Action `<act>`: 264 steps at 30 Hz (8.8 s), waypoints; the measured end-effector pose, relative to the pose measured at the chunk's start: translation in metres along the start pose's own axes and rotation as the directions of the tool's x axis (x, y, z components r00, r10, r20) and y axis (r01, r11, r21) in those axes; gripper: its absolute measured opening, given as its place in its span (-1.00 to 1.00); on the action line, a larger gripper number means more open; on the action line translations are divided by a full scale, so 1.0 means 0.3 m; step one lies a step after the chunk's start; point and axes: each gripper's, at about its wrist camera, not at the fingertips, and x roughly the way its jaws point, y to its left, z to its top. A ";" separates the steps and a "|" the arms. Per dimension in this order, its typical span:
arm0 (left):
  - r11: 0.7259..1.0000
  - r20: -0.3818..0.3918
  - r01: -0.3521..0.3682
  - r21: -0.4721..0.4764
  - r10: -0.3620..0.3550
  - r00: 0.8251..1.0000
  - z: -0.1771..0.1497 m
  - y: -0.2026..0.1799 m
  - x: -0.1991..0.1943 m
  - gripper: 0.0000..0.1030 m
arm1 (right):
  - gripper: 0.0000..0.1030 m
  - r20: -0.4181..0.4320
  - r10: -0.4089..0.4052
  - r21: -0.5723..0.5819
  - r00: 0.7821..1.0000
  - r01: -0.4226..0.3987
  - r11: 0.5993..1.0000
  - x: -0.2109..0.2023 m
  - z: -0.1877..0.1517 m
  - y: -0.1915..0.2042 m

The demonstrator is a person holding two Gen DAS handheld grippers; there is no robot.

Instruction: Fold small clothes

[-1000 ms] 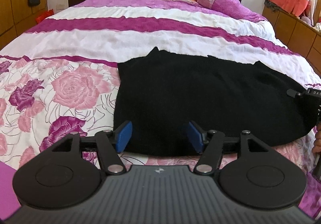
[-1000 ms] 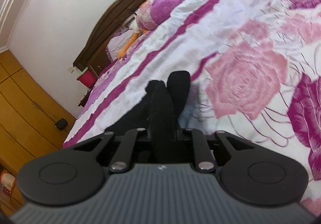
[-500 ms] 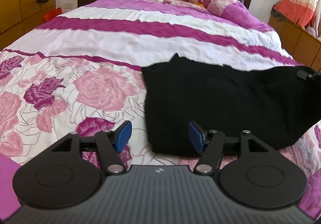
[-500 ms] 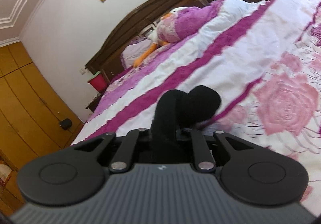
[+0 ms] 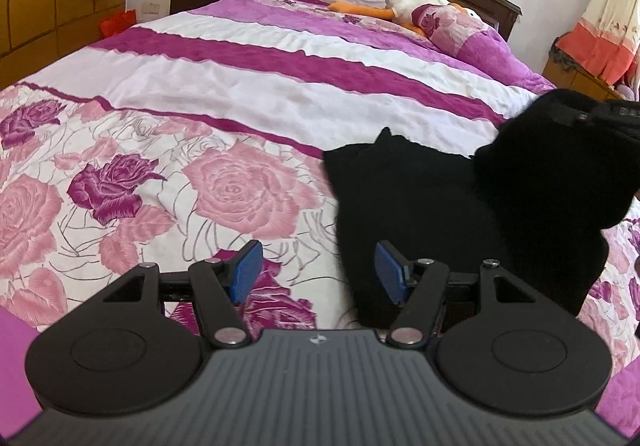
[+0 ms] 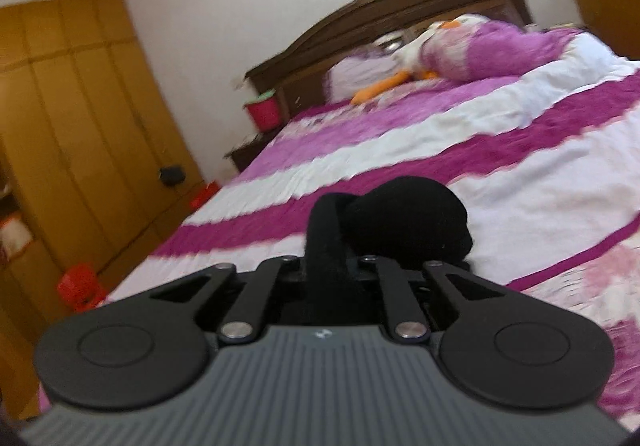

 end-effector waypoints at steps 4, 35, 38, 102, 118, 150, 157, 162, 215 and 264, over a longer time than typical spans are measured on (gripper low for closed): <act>1.000 -0.009 -0.006 -0.018 0.005 1.000 -0.010 0.045 0.023 0.31 | -0.80 -0.061 0.007 -0.084 0.998 -0.012 0.996 0.079 -0.063 0.118; 0.961 0.012 0.251 -0.119 -0.252 0.968 0.095 -0.042 0.095 0.33 | 0.20 -0.165 0.007 0.081 0.986 0.007 0.997 -0.113 -0.136 0.095; 0.953 -0.011 0.275 -0.125 -0.279 0.960 0.113 -0.098 0.148 0.37 | 0.20 -0.150 -0.050 0.117 0.987 0.068 0.991 -0.146 -0.139 0.013; 0.817 -0.082 0.499 -0.290 -0.541 0.837 -0.032 -0.159 0.134 -0.28 | -0.31 -0.237 0.154 0.328 0.959 -0.070 0.942 -0.212 -0.214 -0.181; 0.949 -0.204 0.315 0.036 -0.301 0.932 -0.277 -0.355 -0.032 -0.06 | 0.03 -0.330 0.030 0.261 0.943 0.060 0.964 -0.446 -0.414 -0.325; 0.962 0.044 0.045 0.270 -0.059 0.997 -0.249 -0.471 0.085 -0.15 | -0.34 -0.128 -0.196 -0.163 0.972 0.175 0.971 -0.351 -0.376 -0.183; 0.970 0.028 0.085 0.227 -0.093 0.995 -0.230 -0.463 -0.010 -0.14 | -0.32 -0.128 -0.184 -0.099 0.974 0.172 0.980 -0.424 -0.336 -0.179; 0.977 0.001 0.106 0.183 -0.109 0.994 -0.237 -0.452 -0.142 -0.11 | 0.22 -0.134 -0.129 -0.104 0.982 0.116 0.988 -0.529 -0.316 -0.140; 0.978 -0.108 -0.010 0.208 0.033 0.994 -0.541 -0.484 -0.299 0.71 | 0.36 -0.288 -0.275 -0.168 0.917 0.235 0.957 -0.702 -0.565 -0.076; 0.962 -0.111 -0.011 0.274 0.043 0.993 -0.545 -0.548 -0.285 0.71 | 0.36 -0.272 -0.289 -0.164 0.918 0.252 0.954 -0.723 -0.559 -0.100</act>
